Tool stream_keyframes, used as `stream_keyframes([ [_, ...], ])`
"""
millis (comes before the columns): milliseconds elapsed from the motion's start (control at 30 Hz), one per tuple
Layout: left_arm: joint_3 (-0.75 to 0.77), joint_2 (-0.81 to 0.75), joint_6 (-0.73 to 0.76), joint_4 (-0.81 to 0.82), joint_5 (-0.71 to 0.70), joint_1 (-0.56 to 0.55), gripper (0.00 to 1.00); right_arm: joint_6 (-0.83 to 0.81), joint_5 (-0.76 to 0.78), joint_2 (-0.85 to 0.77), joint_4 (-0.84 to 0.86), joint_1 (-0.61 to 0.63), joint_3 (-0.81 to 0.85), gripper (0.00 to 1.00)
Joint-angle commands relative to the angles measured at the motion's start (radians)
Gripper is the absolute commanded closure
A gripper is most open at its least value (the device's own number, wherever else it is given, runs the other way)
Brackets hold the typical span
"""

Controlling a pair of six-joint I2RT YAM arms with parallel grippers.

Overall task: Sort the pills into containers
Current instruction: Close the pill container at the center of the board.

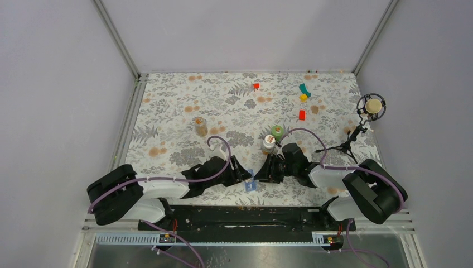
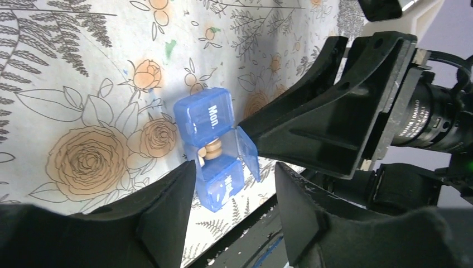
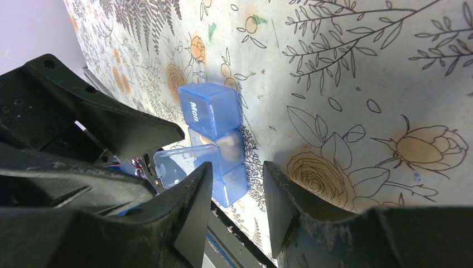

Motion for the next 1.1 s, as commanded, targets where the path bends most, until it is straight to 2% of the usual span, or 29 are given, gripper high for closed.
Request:
stream_keyframes([
  [0,0.004,0.032,-0.019,0.063,-0.03,0.005,0.48,-0.015,0.016,0.004,0.005,0.012,0.032,0.54],
  [267,-0.012,0.064,-0.021,0.043,-0.04,0.006,0.66,-0.026,0.012,-0.002,0.001,0.012,0.033,0.55],
  [700,-0.017,0.092,-0.003,-0.018,-0.068,0.006,0.67,-0.096,0.037,-0.049,-0.094,0.028,0.069,0.54],
  [967,0.002,0.121,0.01,-0.015,-0.063,0.005,0.68,-0.12,-0.02,0.01,-0.065,0.043,0.107,0.52],
  [1067,0.003,0.13,0.012,-0.018,-0.059,0.005,0.73,-0.13,-0.016,0.045,-0.067,0.048,0.116,0.54],
])
